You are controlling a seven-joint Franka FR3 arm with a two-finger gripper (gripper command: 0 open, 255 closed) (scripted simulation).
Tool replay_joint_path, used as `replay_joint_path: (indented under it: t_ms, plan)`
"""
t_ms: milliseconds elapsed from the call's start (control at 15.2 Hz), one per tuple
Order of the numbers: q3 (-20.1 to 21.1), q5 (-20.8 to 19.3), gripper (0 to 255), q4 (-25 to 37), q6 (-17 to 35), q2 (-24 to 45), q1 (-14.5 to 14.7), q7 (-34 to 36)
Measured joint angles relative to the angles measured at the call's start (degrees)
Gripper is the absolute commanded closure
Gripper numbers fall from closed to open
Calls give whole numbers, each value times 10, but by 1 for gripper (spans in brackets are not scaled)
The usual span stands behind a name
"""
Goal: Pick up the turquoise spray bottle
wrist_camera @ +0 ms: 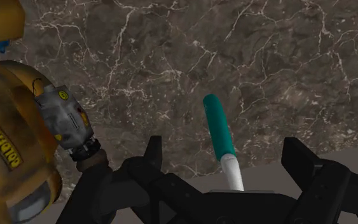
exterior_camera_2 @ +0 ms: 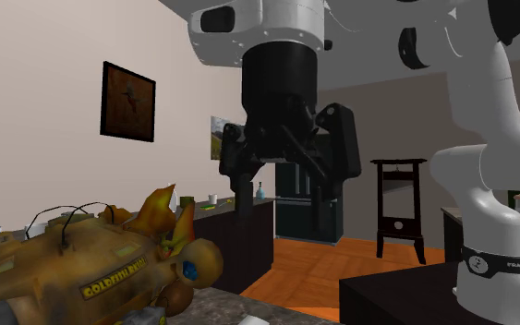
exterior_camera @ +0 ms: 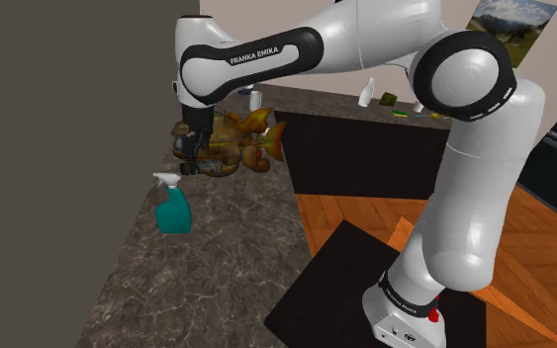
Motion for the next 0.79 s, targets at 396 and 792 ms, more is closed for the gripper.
replay_joint_path:
  t_ms: [396, 792]
  plan:
    - [14, -18, 0, 119, -12, 121, 26, -15]
    - [14, -23, 0, 116, 17, 148, 29, -17]
